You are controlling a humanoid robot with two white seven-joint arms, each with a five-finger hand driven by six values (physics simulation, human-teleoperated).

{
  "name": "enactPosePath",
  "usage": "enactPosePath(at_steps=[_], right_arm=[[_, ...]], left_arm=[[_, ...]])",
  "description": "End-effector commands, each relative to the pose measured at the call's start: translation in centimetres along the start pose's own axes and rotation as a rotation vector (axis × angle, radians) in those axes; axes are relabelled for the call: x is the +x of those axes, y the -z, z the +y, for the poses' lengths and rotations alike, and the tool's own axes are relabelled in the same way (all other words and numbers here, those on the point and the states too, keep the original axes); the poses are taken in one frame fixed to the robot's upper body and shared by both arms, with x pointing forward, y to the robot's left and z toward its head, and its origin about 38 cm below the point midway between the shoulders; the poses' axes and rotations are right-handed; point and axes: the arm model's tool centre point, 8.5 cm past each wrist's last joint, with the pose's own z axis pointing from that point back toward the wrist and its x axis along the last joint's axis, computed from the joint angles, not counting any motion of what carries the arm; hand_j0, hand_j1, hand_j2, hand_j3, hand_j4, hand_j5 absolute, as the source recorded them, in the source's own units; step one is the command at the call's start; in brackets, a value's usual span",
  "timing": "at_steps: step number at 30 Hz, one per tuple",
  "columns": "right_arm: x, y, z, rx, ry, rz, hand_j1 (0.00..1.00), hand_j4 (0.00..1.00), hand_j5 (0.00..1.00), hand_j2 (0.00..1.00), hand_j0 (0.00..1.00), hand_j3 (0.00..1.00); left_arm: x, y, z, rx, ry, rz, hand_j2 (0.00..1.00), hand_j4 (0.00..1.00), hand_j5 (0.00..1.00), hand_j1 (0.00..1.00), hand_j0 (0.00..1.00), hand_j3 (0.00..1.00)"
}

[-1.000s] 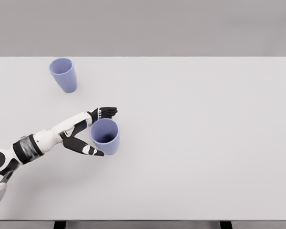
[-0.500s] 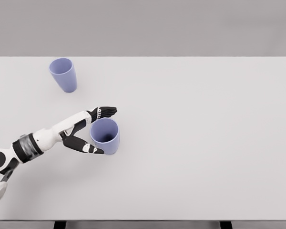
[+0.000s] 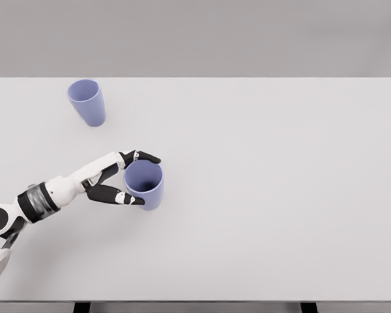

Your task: Place the right cup on the left cup with left arm

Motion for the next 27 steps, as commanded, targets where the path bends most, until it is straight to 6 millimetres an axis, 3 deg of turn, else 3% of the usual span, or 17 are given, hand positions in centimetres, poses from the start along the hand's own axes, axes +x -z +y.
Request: enactPosePath(at_steps=[1, 11, 13, 27], right_arm=[[0.0, 0.0, 0.0, 0.0, 0.0, 0.0, 1.0, 1.0, 1.0, 1.0, 1.0, 1.0], [0.0, 0.0, 0.0, 0.0, 0.0, 0.0, 1.0, 1.0, 1.0, 1.0, 1.0, 1.0], [0.0, 0.0, 0.0, 0.0, 0.0, 0.0, 1.0, 1.0, 1.0, 1.0, 1.0, 1.0], [0.0, 0.0, 0.0, 0.0, 0.0, 0.0, 1.0, 1.0, 1.0, 1.0, 1.0, 1.0]], left_arm=[[0.1, 0.0, 0.1, 0.003, -0.003, -0.004, 0.69, 0.69, 0.69, 0.69, 0.69, 0.69], [1.3, 0.1, 0.8, 0.004, 0.013, -0.02, 0.69, 0.69, 0.69, 0.69, 0.69, 0.69], [2.3, 0.2, 1.2, 0.008, 0.027, -0.042, 0.69, 0.69, 0.69, 0.69, 0.69, 0.69], [3.5, 0.3, 3.4, 0.035, 0.042, -0.035, 0.69, 0.69, 0.69, 0.69, 0.69, 0.69]])
